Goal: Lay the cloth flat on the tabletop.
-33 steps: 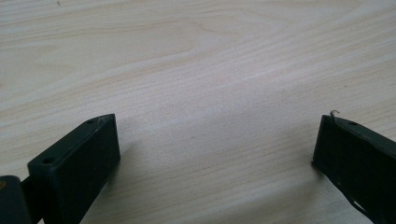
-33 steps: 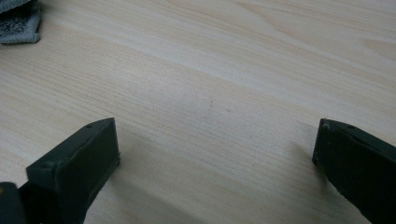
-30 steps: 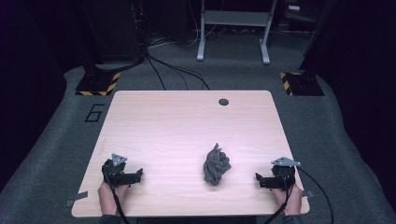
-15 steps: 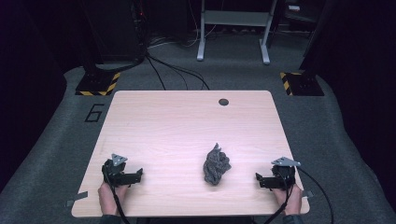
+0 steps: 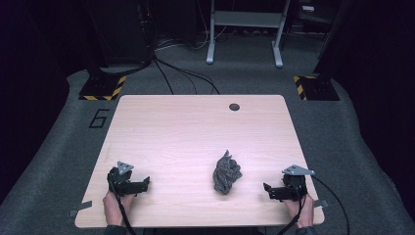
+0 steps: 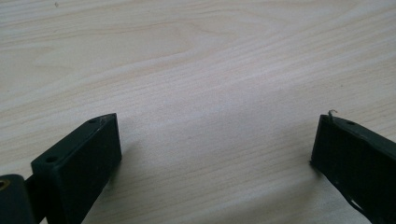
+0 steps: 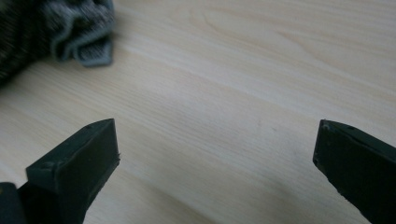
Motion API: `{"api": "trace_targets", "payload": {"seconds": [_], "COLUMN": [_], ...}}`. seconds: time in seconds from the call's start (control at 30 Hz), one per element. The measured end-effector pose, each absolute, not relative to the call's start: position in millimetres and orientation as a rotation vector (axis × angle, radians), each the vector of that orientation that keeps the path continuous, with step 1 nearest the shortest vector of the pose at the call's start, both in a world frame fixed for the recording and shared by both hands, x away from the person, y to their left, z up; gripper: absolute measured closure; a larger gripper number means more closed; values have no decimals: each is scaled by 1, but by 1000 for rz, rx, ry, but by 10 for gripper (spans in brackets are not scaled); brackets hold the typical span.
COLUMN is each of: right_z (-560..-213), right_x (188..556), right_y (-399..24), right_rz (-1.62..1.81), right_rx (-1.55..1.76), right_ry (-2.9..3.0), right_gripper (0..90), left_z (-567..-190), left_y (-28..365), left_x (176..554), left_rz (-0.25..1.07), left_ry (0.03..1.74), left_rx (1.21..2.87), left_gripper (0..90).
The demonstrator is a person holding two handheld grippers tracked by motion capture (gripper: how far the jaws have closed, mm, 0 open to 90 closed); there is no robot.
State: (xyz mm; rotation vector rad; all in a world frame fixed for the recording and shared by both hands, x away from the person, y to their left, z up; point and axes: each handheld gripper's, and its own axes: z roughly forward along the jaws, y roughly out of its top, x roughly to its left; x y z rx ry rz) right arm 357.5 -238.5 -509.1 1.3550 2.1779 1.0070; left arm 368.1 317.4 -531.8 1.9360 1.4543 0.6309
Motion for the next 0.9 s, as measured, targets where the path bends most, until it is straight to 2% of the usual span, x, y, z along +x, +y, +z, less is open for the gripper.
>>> {"api": "trace_targets", "payload": {"seconds": [0.47,0.9], "right_z": [-470,-460], "right_x": [358,370], "right_y": [-195,-140], "right_rz": [1125,1161], "right_rx": [1217,1072], "right_ry": [2276,2406], "right_gripper": [3,32], "left_z": [-532,-532], "left_y": [317,317], "left_x": [368,368], "left_rz": [630,631], "left_ry": [1455,1454], "left_rx": [1935,1936], "left_gripper": [13,14]}}
